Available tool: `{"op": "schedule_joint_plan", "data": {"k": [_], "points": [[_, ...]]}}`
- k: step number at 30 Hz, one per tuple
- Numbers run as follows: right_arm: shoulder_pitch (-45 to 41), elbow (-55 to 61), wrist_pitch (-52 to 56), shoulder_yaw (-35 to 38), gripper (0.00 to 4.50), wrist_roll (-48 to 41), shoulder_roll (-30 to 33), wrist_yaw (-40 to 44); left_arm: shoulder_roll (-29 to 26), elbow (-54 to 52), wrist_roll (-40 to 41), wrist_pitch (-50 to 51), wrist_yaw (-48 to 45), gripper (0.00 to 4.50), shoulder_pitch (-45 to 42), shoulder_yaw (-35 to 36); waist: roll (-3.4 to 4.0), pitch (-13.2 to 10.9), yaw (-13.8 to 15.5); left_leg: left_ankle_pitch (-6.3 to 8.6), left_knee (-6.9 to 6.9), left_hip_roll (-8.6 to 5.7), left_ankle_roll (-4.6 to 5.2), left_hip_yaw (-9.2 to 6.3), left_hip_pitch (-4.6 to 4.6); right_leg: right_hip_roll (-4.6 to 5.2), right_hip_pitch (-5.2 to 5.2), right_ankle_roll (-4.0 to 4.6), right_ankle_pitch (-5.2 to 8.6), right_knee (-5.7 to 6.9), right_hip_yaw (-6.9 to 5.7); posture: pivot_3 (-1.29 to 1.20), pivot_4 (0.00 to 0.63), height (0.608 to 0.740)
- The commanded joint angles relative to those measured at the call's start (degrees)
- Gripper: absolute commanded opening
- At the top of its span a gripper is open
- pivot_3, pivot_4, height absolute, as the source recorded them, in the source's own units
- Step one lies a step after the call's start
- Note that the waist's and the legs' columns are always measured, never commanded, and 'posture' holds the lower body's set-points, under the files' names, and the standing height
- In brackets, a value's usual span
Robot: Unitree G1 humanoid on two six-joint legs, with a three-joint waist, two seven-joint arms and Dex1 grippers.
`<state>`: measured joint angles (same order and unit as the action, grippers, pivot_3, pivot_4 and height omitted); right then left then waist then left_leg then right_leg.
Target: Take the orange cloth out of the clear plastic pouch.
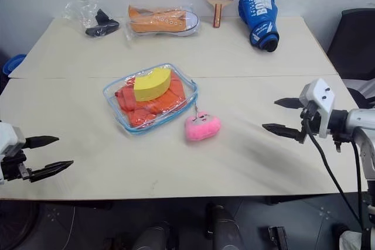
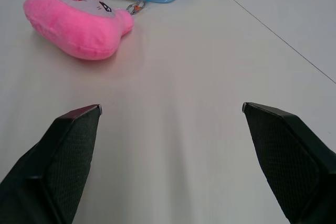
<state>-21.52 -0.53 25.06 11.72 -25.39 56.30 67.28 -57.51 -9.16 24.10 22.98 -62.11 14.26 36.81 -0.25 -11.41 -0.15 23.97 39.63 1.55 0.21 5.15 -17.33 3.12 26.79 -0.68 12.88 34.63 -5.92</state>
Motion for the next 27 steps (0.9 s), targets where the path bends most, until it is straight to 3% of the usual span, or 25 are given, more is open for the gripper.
{"op": "schedule_joint_plan", "data": {"k": [1,19,27], "points": [[0.29,2.64,0.59,1.94,4.50,-1.41,0.16,-0.72,0.00,-0.72,-0.67,-1.11,0.21,4.48,0.02,0.23,0.00,0.00,0.02,0.00,0.00,0.00,0.00,0.00,0.00,0.00,0.00,0.00,0.00,0.00,0.00,0.00,0.150,0.740],[-0.07,3.61,3.13,1.31,4.50,-2.40,-0.42,-2.87,1.98,-2.73,1.48,2.91,3.64,4.48,-1.23,-0.59,0.00,0.00,0.01,-0.02,0.01,0.00,-0.02,0.04,0.03,-0.02,0.01,0.00,0.00,0.07,0.05,0.00,0.150,0.740],[1.52,10.94,7.97,1.43,4.50,-6.66,-2.99,-5.02,4.44,-6.57,5.21,6.53,5.84,4.48,-3.80,-0.80,-0.01,0.00,0.04,-0.05,0.01,0.00,-0.09,0.05,0.06,-0.02,0.01,0.00,0.00,0.15,0.08,0.00,0.150,0.740]]}}
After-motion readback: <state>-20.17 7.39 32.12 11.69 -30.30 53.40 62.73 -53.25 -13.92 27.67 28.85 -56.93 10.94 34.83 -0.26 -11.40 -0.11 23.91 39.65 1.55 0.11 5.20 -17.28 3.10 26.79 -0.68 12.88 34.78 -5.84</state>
